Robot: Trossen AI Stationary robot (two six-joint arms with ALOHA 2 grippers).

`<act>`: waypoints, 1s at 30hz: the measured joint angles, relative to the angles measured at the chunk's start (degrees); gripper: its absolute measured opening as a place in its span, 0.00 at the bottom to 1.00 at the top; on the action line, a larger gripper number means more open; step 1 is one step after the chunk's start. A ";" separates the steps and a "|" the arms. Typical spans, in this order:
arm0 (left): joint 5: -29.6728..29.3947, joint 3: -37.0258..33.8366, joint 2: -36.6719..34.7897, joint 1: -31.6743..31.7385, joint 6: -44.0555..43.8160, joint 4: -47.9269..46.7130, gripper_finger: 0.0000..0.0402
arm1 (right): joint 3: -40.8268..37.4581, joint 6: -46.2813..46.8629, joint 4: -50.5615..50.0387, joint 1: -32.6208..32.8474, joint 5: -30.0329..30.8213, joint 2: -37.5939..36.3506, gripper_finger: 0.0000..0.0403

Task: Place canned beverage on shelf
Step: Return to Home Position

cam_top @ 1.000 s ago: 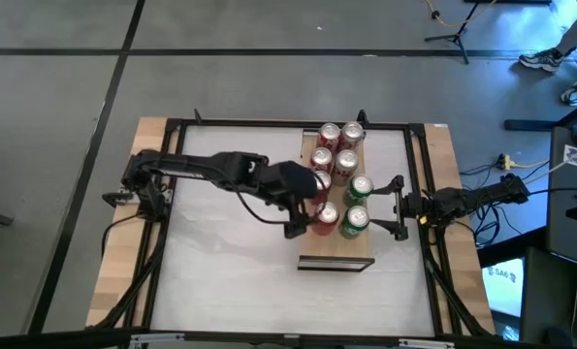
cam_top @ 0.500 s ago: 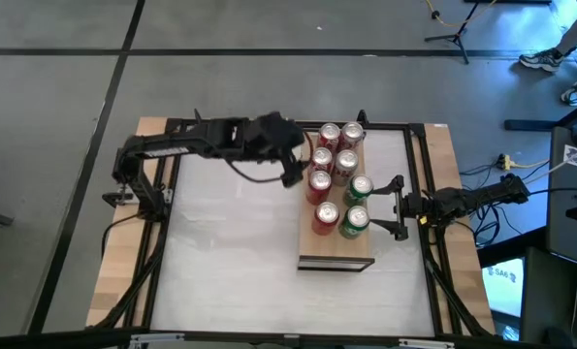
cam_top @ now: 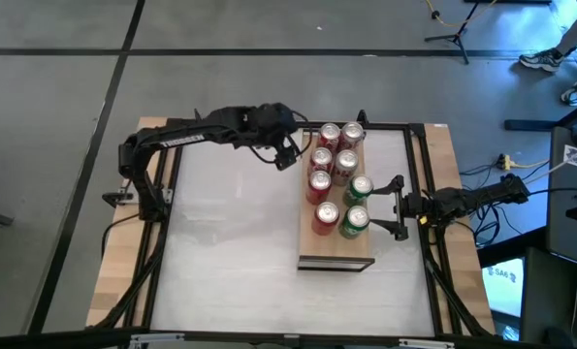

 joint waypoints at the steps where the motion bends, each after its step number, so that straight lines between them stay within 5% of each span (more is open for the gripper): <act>1: 0.11 -1.29 0.07 0.18 -0.02 0.27 0.82 | -0.01 0.00 -0.01 0.00 0.00 0.00 0.96; 11: 0.14 -9.69 0.06 0.40 0.69 6.77 0.82 | -0.01 -0.02 0.00 0.02 0.00 0.00 0.96; 30: -0.14 -11.00 0.04 0.61 0.46 9.84 0.82 | -0.01 -0.02 -0.01 0.00 0.00 0.00 0.96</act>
